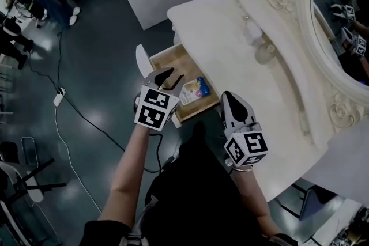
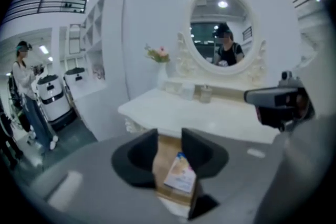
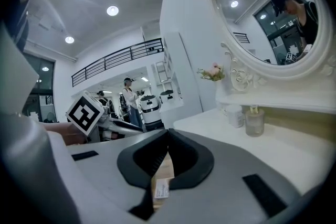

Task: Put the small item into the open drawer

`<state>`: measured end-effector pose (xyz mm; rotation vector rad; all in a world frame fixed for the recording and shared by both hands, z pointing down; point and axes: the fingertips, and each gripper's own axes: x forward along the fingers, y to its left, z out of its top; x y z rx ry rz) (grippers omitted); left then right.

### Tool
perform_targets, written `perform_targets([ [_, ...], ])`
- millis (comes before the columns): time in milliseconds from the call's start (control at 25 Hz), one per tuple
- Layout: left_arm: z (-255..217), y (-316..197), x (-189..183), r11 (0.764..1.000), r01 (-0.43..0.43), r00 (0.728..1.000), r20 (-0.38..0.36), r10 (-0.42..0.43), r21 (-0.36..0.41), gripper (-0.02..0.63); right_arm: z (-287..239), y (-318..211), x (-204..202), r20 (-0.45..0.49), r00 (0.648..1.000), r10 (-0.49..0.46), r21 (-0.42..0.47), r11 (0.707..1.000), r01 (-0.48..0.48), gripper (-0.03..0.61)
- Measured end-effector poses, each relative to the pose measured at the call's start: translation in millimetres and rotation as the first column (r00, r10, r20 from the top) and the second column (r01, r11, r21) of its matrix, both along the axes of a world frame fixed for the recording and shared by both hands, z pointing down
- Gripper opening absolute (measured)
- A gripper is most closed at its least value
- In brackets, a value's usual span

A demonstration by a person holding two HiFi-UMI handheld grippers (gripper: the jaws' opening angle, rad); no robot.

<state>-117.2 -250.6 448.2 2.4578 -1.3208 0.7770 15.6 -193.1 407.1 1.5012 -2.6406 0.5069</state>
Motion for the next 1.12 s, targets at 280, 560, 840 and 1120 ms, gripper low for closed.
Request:
perform_targets([
  [280,-37.1,30.6,-32.0,0.985,0.139,0.980,-0.156,-0.121,0.104,0.072,-16.2,10.6,-14.6,-0.007,1.000,-0.026,0.044,0.999,0.026,0.000],
  [560,-51.7,62.6,-61.3,0.958,0.247,0.948,-0.241,-0.208,0.143,0.015,-30.7,23.3,-29.2,-0.015,0.998,-0.056,0.083,0.995,0.057,0.000],
  [840,-63.0,91.8,-81.9,0.927,0.329,0.917,-0.293,-0.269,0.177,0.008,-39.4,39.4,-39.0,-0.021,0.997,-0.075,0.110,0.991,0.077,0.000],
  [1120,-65.7,110.4,-92.9,0.908,0.376,0.898,-0.312,-0.309,0.183,0.008,-42.2,51.1,-44.7,-0.034,0.996,-0.088,0.127,0.988,0.091,0.000],
])
